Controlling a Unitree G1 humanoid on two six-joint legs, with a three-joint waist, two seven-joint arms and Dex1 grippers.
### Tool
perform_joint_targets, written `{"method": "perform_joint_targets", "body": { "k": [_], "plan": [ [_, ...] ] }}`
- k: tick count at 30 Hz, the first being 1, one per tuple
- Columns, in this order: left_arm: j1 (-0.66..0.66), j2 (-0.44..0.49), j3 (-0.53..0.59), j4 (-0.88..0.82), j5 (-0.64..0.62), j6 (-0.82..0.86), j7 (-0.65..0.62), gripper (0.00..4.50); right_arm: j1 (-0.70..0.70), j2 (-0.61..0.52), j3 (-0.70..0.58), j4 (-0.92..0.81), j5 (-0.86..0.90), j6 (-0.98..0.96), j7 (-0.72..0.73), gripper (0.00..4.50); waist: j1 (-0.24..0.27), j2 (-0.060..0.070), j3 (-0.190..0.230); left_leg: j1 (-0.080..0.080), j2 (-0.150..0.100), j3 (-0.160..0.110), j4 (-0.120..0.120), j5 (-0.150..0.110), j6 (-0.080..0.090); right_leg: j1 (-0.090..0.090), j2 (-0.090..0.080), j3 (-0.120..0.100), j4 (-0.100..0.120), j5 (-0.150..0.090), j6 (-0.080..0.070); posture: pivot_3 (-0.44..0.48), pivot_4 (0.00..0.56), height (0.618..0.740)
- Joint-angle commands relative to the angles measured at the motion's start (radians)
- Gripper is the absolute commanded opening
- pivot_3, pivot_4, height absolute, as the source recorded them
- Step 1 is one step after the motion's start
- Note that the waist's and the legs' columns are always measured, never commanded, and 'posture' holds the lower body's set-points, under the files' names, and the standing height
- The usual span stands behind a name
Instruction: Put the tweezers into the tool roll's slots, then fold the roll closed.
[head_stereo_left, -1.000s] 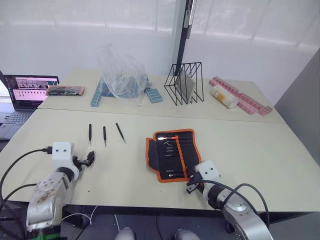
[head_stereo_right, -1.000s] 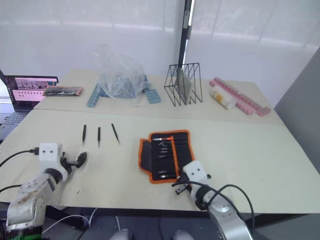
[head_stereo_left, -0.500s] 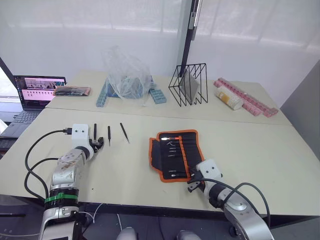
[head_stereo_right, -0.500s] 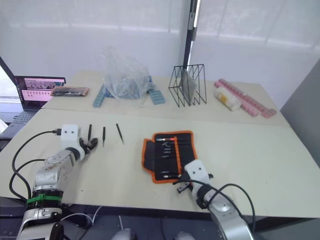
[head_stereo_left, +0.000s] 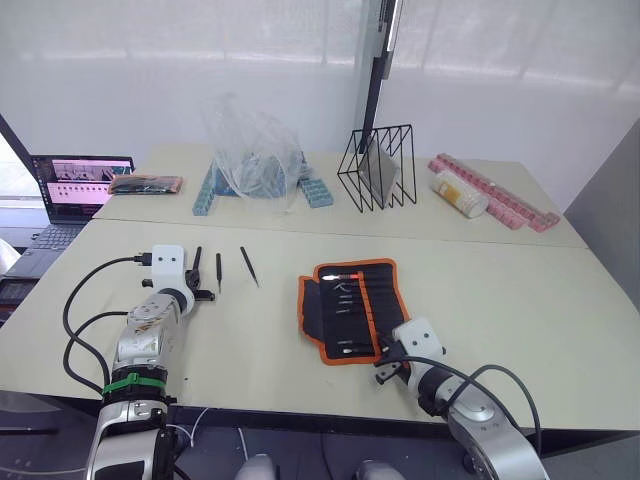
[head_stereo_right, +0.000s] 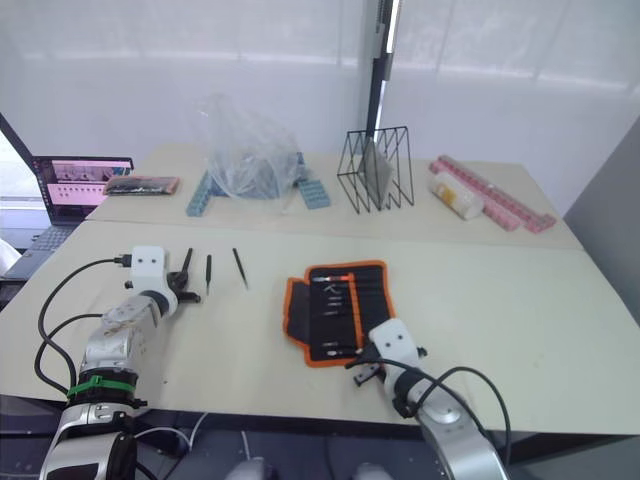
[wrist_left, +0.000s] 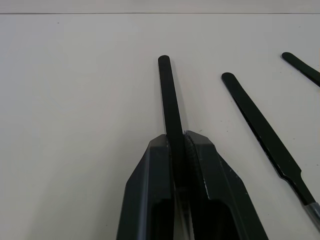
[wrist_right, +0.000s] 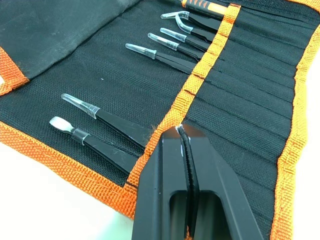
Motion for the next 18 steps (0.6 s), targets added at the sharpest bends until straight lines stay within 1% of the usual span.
{"method": "perform_joint_targets", "body": {
  "k": [1, 5, 7, 10, 11, 12, 14, 18],
  "plan": [
    [0.038, 0.012, 0.004, 0.020, 0.010, 0.005, 0.011, 0.01, 0.042, -0.005, 0.028, 0.052, -0.005, 0.063, 0.005, 0.00, -0.001, 0.000, 0.000, 0.000, 0.000, 0.000, 0.000, 0.000, 0.000, 0.000, 0.000, 0.000, 0.000, 0.000, 0.000, 0.000, 0.150, 0.708],
    [0.062, 0.074, 0.000, -0.085, 0.020, -0.014, -0.027, 0.01, 0.045, -0.005, 0.033, 0.053, -0.007, 0.062, 0.004, 0.00, -0.007, -0.001, 0.001, -0.001, 0.000, 0.000, -0.001, 0.000, 0.000, -0.001, 0.000, 0.000, 0.000, 0.000, 0.000, 0.000, 0.150, 0.708],
    [0.076, 0.103, 0.003, -0.174, -0.005, 0.001, -0.070, 0.01, 0.049, -0.006, 0.035, 0.053, -0.007, 0.061, 0.003, 0.00, -0.012, -0.004, 0.003, -0.005, 0.001, 0.000, -0.002, 0.000, 0.000, -0.001, 0.001, 0.001, 0.000, 0.000, 0.000, 0.000, 0.150, 0.708],
    [0.100, 0.175, -0.028, -0.299, -0.011, -0.004, -0.169, 0.01, 0.057, -0.007, 0.037, 0.051, -0.010, 0.061, 0.000, 0.00, -0.012, -0.007, 0.008, -0.011, 0.001, -0.001, -0.002, 0.000, -0.001, -0.006, 0.002, 0.000, 0.000, 0.000, -0.001, 0.000, 0.150, 0.708],
    [0.102, 0.189, -0.034, -0.338, -0.020, 0.003, -0.195, 0.01, 0.060, -0.007, 0.038, 0.050, -0.011, 0.062, -0.001, 0.00, -0.010, -0.011, 0.009, -0.012, 0.001, -0.001, -0.002, 0.000, -0.001, -0.007, 0.002, -0.001, 0.000, 0.000, -0.001, 0.000, 0.150, 0.708],
    [0.102, 0.199, -0.039, -0.373, -0.028, 0.007, -0.217, 0.01, 0.062, -0.008, 0.037, 0.049, -0.011, 0.062, -0.002, 0.00, -0.008, -0.014, 0.010, -0.013, 0.002, -0.002, -0.002, 0.000, -0.001, -0.007, 0.001, -0.002, -0.001, 0.000, -0.001, 0.000, 0.150, 0.708],
    [0.092, 0.210, -0.062, -0.445, -0.050, 0.012, -0.272, 0.01, 0.064, -0.007, 0.035, 0.047, -0.011, 0.063, -0.003, 0.00, -0.005, -0.014, 0.010, -0.013, 0.001, -0.001, -0.002, 0.000, -0.003, -0.006, 0.000, -0.002, -0.002, 0.000, -0.001, 0.000, 0.150, 0.708],
    [0.049, 0.206, -0.146, -0.576, -0.104, 0.029, -0.394, 0.01, 0.065, -0.006, 0.032, 0.045, -0.012, 0.066, -0.006, 0.00, -0.001, -0.015, 0.010, -0.013, 0.001, -0.001, -0.002, 0.000, -0.003, -0.005, -0.001, -0.002, -0.004, 0.001, -0.001, 0.000, 0.150, 0.708]
  ]
}}
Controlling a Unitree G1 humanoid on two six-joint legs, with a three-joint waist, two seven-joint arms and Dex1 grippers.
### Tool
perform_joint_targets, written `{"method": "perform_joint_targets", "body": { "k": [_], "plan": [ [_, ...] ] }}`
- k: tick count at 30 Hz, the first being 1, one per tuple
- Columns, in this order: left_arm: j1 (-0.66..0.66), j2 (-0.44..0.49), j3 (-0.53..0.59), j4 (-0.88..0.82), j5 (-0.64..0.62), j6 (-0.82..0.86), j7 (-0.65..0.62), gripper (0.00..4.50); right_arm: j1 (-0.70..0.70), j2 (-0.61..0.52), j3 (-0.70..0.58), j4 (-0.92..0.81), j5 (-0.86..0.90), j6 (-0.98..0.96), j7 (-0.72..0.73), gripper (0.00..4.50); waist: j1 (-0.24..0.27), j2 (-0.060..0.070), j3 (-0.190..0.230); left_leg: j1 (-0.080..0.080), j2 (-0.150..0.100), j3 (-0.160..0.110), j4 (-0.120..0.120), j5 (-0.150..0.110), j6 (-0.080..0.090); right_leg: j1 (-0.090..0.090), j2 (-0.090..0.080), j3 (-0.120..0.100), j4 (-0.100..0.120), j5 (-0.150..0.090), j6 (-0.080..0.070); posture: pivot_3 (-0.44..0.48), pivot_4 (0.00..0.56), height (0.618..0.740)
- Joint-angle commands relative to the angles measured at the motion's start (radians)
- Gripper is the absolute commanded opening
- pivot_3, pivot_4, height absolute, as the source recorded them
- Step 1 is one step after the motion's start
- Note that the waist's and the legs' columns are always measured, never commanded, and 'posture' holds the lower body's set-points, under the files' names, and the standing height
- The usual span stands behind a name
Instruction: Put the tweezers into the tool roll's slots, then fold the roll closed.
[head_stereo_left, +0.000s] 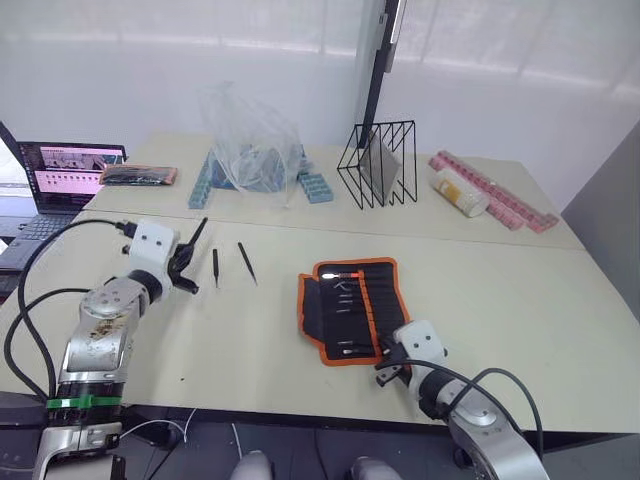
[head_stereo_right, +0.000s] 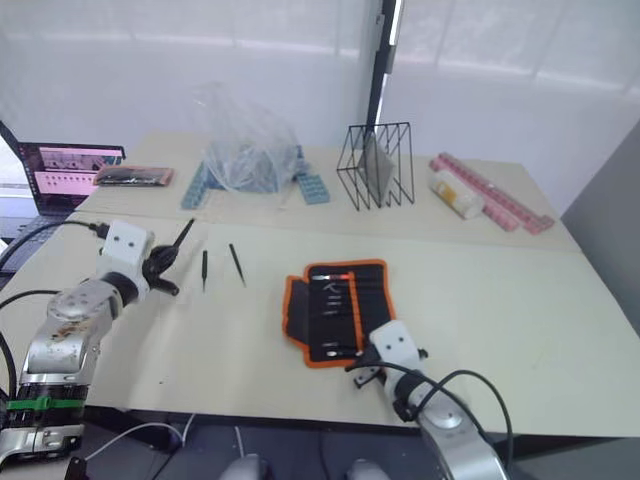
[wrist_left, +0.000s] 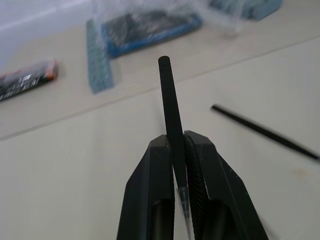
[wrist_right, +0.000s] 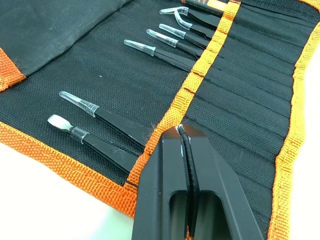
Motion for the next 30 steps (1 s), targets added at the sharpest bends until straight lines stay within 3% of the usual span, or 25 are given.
{"method": "perform_joint_targets", "body": {
  "k": [1, 8, 12, 17, 30],
  "plan": [
    [-0.055, -0.001, -0.086, -0.121, -0.044, 0.006, -0.105, 0.01, 0.040, -0.006, 0.030, 0.075, -0.008, 0.067, 0.005, 0.00, -0.001, 0.000, 0.000, 0.000, 0.000, 0.000, 0.000, 0.000, 0.000, 0.000, 0.000, 0.000, 0.000, 0.000, 0.000, 0.000, 0.150, 0.708],
    [-0.169, -0.060, -0.279, -0.140, -0.086, 0.113, -0.259, 0.01, 0.037, -0.001, 0.038, 0.070, -0.010, 0.076, -0.002, 0.00, -0.004, 0.004, 0.003, -0.002, 0.000, 0.000, 0.000, 0.000, 0.000, -0.001, 0.002, 0.000, -0.001, 0.000, 0.000, 0.000, 0.150, 0.708],
    [-0.193, -0.039, -0.461, -0.130, -0.019, 0.100, -0.392, 0.01, 0.033, -0.005, 0.041, 0.071, -0.013, 0.080, -0.003, 0.00, -0.007, 0.004, 0.003, -0.002, 0.000, 0.000, 0.000, 0.000, 0.001, -0.001, 0.003, 0.001, -0.002, 0.000, 0.000, 0.000, 0.150, 0.708],
    [-0.232, -0.023, -0.566, -0.119, 0.016, 0.126, -0.489, 0.01, 0.041, -0.004, 0.043, 0.062, -0.016, 0.083, -0.013, 0.00, -0.007, 0.006, 0.006, -0.002, 0.000, 0.000, 0.000, 0.000, 0.001, -0.001, 0.003, 0.001, -0.001, 0.000, 0.000, 0.000, 0.150, 0.708],
    [-0.317, -0.009, -0.672, 0.001, 0.154, 0.080, -0.579, 0.01, 0.100, 0.033, 0.067, 0.021, -0.032, 0.084, -0.069, 0.00, -0.002, 0.009, 0.008, -0.006, 0.001, -0.001, 0.000, 0.000, 0.001, -0.004, 0.004, 0.001, -0.002, 0.000, 0.001, 0.000, 0.150, 0.708]
  ]
}}
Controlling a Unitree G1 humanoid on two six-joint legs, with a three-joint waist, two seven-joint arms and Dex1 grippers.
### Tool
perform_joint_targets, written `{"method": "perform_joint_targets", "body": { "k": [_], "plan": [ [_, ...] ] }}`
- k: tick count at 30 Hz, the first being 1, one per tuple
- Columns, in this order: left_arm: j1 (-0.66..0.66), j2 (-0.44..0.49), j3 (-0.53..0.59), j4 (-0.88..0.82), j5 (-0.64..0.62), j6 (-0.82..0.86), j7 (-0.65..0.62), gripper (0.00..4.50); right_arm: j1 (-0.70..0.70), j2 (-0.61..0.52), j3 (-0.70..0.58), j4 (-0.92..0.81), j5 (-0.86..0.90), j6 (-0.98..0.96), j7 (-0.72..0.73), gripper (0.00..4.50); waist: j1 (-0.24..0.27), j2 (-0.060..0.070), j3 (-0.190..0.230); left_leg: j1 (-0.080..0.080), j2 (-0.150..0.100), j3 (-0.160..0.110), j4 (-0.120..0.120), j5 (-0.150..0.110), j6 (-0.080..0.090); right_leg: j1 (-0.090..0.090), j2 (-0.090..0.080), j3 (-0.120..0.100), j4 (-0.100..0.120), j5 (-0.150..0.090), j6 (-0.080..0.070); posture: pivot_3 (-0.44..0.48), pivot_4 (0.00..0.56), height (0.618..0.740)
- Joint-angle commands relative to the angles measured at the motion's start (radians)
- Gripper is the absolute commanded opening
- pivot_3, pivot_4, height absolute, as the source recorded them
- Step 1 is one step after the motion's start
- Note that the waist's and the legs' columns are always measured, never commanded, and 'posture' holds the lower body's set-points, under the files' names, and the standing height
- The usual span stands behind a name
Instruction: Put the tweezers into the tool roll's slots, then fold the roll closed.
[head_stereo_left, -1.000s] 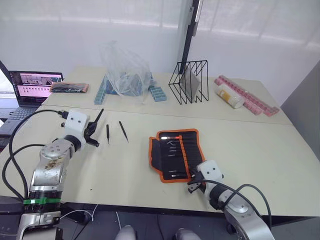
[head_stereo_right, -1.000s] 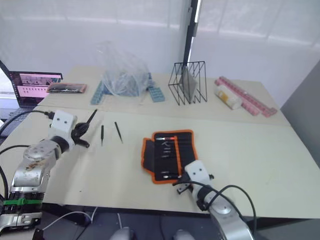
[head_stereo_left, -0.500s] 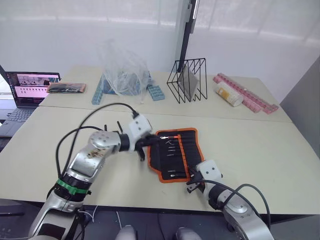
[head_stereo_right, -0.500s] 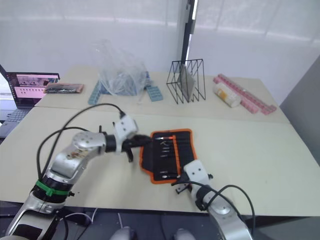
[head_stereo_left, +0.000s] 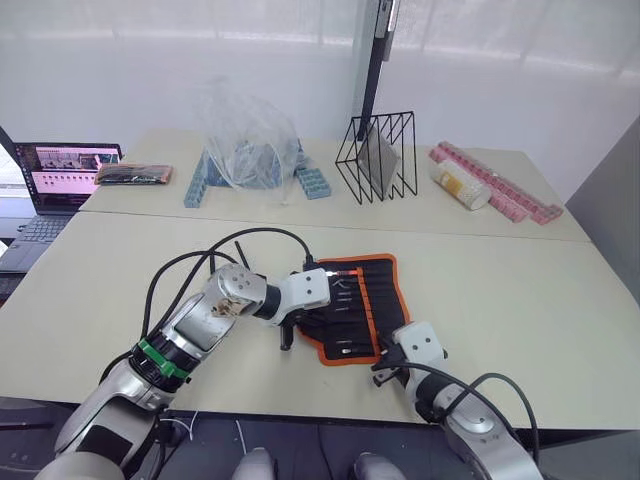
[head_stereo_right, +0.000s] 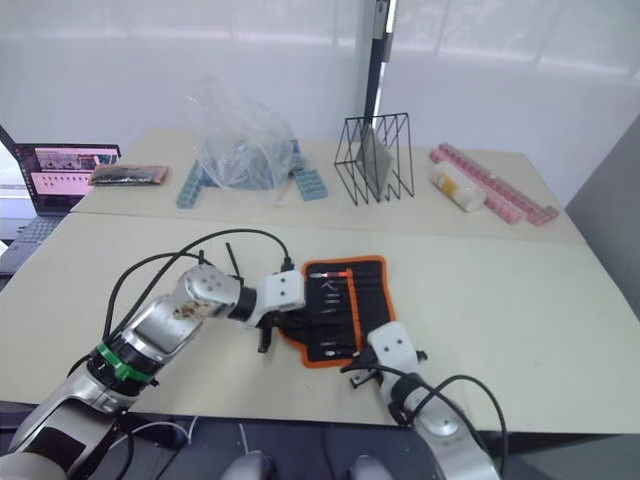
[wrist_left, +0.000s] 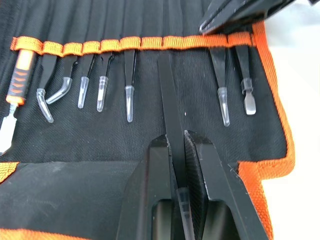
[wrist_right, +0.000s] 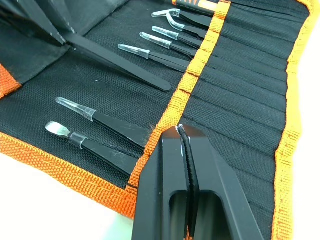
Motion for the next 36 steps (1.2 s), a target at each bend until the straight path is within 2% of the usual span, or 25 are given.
{"method": "perform_joint_targets", "body": {
  "k": [1, 8, 22, 36],
  "plan": [
    [-0.030, 0.001, -0.006, 0.026, 0.043, -0.032, -0.013, 0.01, 0.062, 0.000, 0.041, 0.075, -0.013, 0.084, -0.003, 0.00, 0.000, 0.000, 0.000, 0.000, 0.000, 0.000, 0.000, 0.000, 0.000, 0.000, 0.000, 0.000, 0.000, 0.000, 0.000, 0.000, 0.150, 0.708],
    [-0.069, -0.058, -0.029, 0.102, 0.109, -0.079, -0.007, 0.01, 0.073, 0.011, 0.045, 0.071, -0.017, 0.082, -0.014, 0.00, 0.003, 0.000, 0.000, 0.000, 0.000, 0.000, 0.000, 0.000, 0.000, 0.000, 0.000, 0.000, 0.000, 0.000, 0.000, 0.000, 0.150, 0.708],
    [-0.119, -0.168, -0.045, 0.173, 0.162, -0.122, -0.039, 0.01, 0.076, 0.025, 0.047, 0.075, -0.020, 0.082, -0.023, 0.00, 0.009, 0.000, 0.000, 0.000, -0.001, -0.001, 0.002, 0.000, 0.000, 0.002, 0.000, 0.000, 0.000, 0.000, 0.000, 0.000, 0.150, 0.708],
    [-0.100, -0.100, -0.024, 0.087, 0.170, -0.097, -0.115, 0.01, 0.072, 0.037, 0.051, 0.086, -0.026, 0.075, -0.025, 0.00, 0.004, 0.000, 0.000, 0.000, 0.000, -0.001, 0.002, 0.000, 0.000, 0.002, 0.001, 0.000, 0.001, 0.000, 0.000, 0.000, 0.150, 0.708]
  ]
}}
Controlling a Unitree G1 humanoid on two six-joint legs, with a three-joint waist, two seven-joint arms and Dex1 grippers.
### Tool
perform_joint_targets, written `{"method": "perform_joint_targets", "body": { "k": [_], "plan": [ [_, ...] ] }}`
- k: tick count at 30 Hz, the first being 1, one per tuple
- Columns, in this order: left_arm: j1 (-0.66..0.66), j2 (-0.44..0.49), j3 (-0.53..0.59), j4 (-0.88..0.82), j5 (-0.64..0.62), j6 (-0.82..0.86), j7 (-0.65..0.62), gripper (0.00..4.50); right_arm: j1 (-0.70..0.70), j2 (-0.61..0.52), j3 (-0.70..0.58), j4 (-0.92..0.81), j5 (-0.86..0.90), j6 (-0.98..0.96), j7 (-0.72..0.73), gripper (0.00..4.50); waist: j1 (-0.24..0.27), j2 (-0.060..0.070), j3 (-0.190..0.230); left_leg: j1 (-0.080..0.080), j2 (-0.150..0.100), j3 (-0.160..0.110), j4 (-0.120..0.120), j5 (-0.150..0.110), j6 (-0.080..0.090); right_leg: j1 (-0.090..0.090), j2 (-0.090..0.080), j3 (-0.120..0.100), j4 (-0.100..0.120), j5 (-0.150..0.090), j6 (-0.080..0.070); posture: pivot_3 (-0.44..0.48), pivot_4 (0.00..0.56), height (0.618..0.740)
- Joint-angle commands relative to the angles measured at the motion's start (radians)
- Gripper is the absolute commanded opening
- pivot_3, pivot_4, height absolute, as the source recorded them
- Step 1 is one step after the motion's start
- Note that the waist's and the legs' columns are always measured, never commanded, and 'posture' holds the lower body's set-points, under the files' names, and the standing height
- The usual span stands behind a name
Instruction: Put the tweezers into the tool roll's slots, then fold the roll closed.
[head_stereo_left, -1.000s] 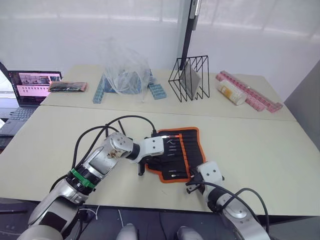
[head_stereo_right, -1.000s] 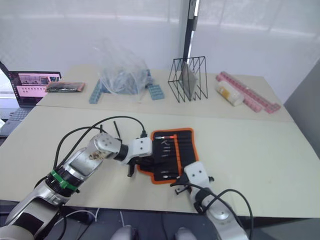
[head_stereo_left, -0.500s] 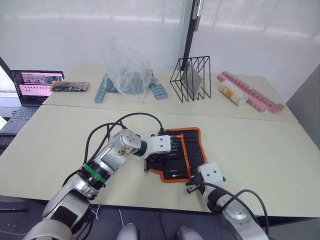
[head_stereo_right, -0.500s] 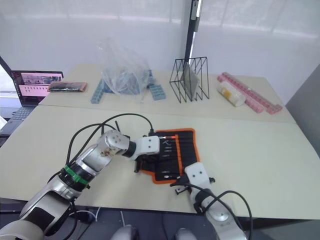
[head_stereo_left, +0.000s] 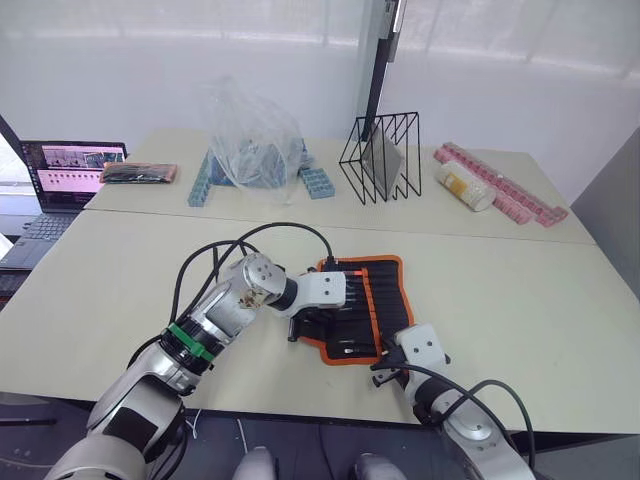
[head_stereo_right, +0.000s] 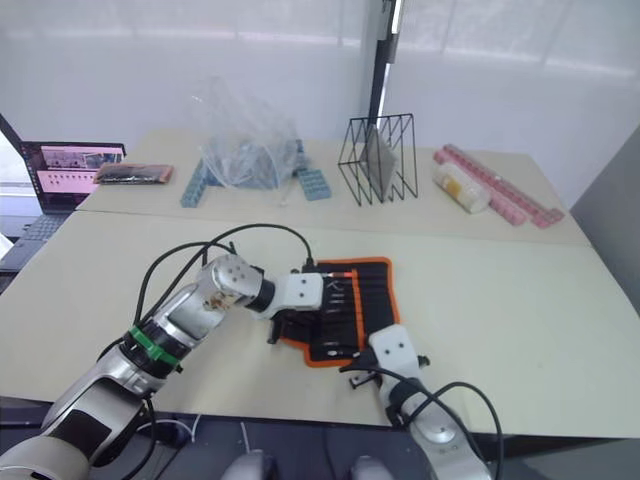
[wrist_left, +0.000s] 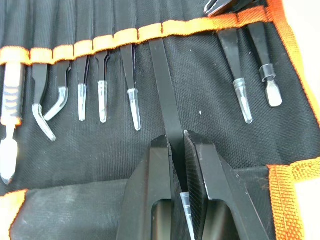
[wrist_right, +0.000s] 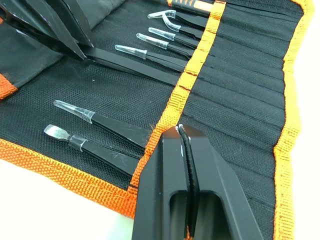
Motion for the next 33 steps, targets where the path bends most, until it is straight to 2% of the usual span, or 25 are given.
{"method": "perform_joint_targets", "body": {
  "k": [1, 12, 24, 33],
  "plan": [
    [-0.005, -0.002, 0.013, -0.043, -0.003, 0.014, -0.007, 0.01, 0.043, -0.005, 0.046, 0.100, -0.006, 0.075, 0.013, 0.00, 0.000, 0.000, 0.000, 0.000, 0.000, 0.000, 0.000, 0.000, 0.000, 0.000, 0.000, 0.000, 0.000, 0.000, 0.000, 0.000, 0.150, 0.708],
    [-0.052, -0.084, -0.030, 0.079, 0.051, -0.041, 0.029, 0.01, 0.039, -0.002, 0.052, 0.105, -0.005, 0.075, 0.017, 0.00, 0.000, 0.000, 0.000, 0.000, 0.000, 0.000, 0.000, 0.000, 0.000, 0.000, 0.000, 0.000, 0.001, 0.000, 0.000, 0.000, 0.150, 0.708],
    [-0.132, -0.274, -0.036, 0.325, 0.089, -0.113, 0.092, 0.01, 0.033, -0.003, 0.067, 0.107, -0.010, 0.080, 0.024, 0.00, 0.000, 0.000, -0.001, 0.001, 0.000, 0.000, 0.002, 0.000, 0.000, 0.001, 0.001, 0.000, 0.002, 0.000, 0.000, 0.000, 0.150, 0.708],
    [-0.114, -0.289, -0.028, 0.369, 0.102, -0.135, 0.099, 0.01, 0.046, -0.009, 0.068, 0.103, -0.017, 0.081, 0.030, 0.00, 0.001, 0.000, -0.004, 0.002, -0.001, -0.001, 0.003, 0.000, 0.000, 0.003, 0.001, 0.000, 0.003, 0.000, 0.000, 0.000, 0.150, 0.708]
  ]
}}
